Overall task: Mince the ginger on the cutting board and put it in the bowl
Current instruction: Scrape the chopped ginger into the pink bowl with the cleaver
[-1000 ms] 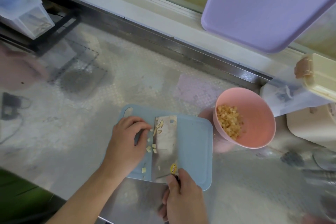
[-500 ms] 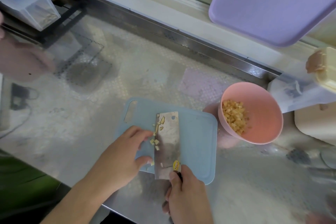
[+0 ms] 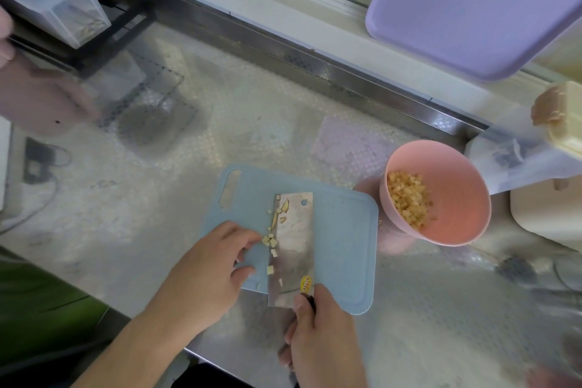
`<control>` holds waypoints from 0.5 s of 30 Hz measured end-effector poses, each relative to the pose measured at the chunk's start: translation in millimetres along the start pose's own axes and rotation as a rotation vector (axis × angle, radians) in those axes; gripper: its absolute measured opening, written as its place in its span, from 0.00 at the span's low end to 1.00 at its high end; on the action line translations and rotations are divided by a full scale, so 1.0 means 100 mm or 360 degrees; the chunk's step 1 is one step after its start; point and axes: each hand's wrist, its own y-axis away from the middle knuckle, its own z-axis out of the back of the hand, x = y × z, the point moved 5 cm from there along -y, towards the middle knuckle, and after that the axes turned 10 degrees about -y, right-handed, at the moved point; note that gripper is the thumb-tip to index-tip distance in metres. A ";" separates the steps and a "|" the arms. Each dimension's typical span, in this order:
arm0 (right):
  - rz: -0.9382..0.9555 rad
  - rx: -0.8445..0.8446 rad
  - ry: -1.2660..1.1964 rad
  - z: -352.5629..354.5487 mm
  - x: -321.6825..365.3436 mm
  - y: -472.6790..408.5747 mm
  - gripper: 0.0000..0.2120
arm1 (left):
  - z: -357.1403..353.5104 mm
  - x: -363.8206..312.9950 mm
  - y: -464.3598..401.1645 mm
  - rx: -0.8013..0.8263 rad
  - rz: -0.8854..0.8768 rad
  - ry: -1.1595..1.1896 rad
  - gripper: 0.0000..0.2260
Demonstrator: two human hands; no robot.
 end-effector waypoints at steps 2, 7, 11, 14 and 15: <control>-0.0021 -0.0017 0.0019 -0.02 -0.04 0.00 0.15 | -0.02 -0.02 0.00 -0.0009 0.0019 0.0002 0.17; -0.0006 0.0005 -0.0015 -0.11 -0.06 0.00 0.08 | 0.01 -0.11 -0.01 -0.0104 0.0140 0.0117 0.11; -0.0006 0.0100 -0.0187 -0.10 0.05 0.09 0.08 | 0.01 -0.17 -0.01 -0.0127 0.0218 0.0307 0.10; -0.0005 0.0175 -0.0403 -0.09 0.11 0.10 0.10 | 0.00 -0.23 -0.02 -0.0113 0.0283 0.0446 0.10; -0.0005 0.0195 -0.0463 -0.08 0.12 0.11 0.11 | 0.01 -0.24 -0.02 -0.0116 0.0299 0.0469 0.11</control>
